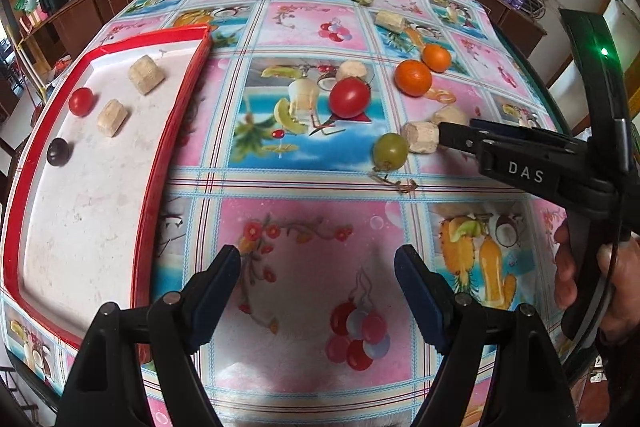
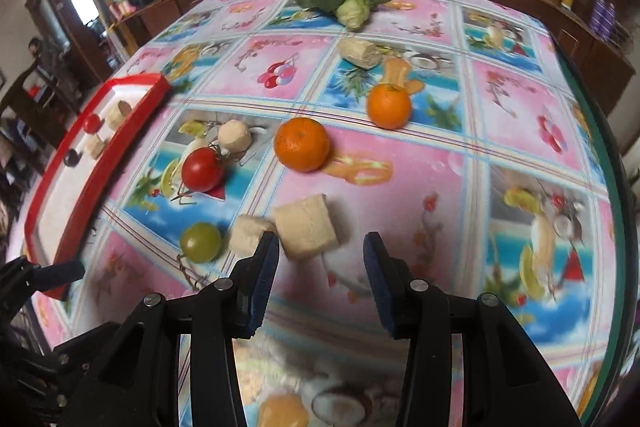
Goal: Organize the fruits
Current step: 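Move both grippers back toward the remaining fruits, right gripper nearing a beige cube, then grasp a green fruit with the left gripper while the right gripper grasps a beige cube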
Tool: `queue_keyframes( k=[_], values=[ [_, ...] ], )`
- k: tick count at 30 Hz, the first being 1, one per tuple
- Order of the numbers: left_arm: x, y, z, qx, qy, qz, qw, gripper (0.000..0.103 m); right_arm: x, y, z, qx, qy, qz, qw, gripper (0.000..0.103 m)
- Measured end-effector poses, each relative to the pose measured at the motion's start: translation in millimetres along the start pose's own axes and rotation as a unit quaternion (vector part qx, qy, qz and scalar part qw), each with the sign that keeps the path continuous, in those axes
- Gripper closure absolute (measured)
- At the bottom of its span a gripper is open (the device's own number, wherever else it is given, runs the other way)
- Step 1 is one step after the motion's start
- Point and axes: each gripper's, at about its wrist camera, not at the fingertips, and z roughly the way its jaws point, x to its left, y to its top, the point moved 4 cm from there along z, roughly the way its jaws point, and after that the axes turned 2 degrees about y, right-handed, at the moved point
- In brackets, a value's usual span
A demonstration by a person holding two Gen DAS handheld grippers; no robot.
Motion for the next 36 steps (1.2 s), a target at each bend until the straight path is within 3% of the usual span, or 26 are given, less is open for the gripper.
queue_keyframes(
  k=[2,5,10,17,18,20,21,23,24,25,36],
  values=[
    [0,3,2,0.0,0.002,-0.003,1.0,0.021,2,2,6,0.001,0.006,-0.01,1.0,0.06],
    [-3,11,5,-0.001,0.003,-0.005,1.0,0.021,3,3,15,0.007,0.0,-0.028,1.0,0.073],
    [-16,29,15,-0.008,0.003,-0.003,1.0,0.021,-5,0,6,-0.004,-0.026,-0.027,0.999,0.073],
    [-40,49,41,-0.009,0.013,0.03,0.9994,0.022,-30,-13,-13,-0.006,-0.009,0.003,1.0,0.073],
    [-43,50,44,-0.007,0.01,0.034,0.9994,0.023,-33,-15,-15,-0.004,-0.008,0.007,1.0,0.073],
    [-47,51,51,0.003,-0.002,0.038,0.9993,0.036,-37,-17,-16,-0.004,-0.005,0.013,1.0,0.073],
    [-48,52,51,-0.011,0.006,0.045,0.9989,0.039,-39,-18,-17,-0.005,-0.003,0.017,1.0,0.073],
    [-51,54,51,-0.023,0.014,0.06,0.9979,0.057,-41,-19,-18,-0.006,0.004,0.023,1.0,0.073],
    [-51,54,50,-0.027,0.0,0.059,0.9979,0.063,-41,-19,-18,-0.007,0.005,0.025,1.0,0.073],
    [-52,54,48,-0.027,-0.018,0.056,0.9979,0.076,-41,-19,-19,-0.008,0.006,0.025,1.0,0.073],
    [-36,30,26,-0.017,-0.039,0.039,0.9983,0.076,-29,-25,-37,-0.025,-0.009,0.025,0.999,0.073]
  ],
)
